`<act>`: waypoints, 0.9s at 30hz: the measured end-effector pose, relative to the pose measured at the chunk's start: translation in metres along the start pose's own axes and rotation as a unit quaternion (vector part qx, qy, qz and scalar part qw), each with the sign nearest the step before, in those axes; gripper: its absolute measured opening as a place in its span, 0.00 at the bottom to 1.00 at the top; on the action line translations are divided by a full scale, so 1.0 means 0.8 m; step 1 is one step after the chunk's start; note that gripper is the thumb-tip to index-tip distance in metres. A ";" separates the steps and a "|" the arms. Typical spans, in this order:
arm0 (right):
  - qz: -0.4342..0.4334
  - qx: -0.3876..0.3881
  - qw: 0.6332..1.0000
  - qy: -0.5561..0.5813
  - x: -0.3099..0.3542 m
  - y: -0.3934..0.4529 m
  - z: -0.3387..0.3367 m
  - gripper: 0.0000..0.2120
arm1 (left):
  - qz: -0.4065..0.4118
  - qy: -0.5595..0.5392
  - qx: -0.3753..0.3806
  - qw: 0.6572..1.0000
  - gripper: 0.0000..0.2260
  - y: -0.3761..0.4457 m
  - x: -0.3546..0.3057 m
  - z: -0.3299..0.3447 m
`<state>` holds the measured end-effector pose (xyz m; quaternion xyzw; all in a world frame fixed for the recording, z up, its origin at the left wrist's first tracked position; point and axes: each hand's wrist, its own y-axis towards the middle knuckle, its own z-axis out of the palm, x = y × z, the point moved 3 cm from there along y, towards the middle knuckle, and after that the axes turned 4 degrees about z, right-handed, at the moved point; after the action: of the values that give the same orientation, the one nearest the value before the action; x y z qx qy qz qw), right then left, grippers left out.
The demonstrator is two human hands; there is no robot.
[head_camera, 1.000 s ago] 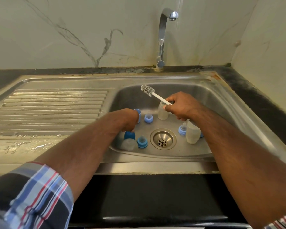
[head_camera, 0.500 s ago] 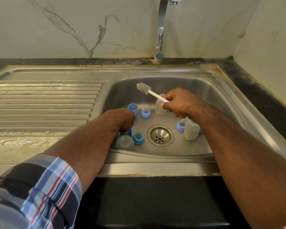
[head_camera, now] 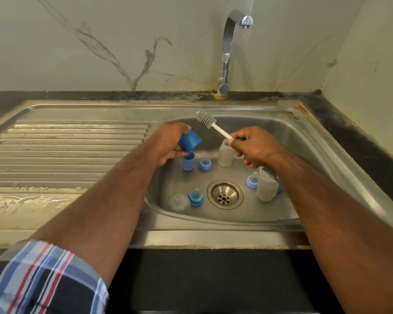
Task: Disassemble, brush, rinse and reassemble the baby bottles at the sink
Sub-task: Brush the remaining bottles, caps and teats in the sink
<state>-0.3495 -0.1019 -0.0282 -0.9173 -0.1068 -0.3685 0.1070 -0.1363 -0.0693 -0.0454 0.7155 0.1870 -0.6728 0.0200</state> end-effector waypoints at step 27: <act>-0.139 -0.104 0.936 -0.307 0.038 -0.020 -0.003 0.19 | -0.040 -0.224 -0.038 0.973 0.19 0.031 0.017 -0.012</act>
<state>-0.3336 -0.0838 -0.0035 -0.9676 -0.2222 -0.0895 -0.0793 -0.1192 -0.0867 -0.0632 0.5376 0.2313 -0.8085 0.0613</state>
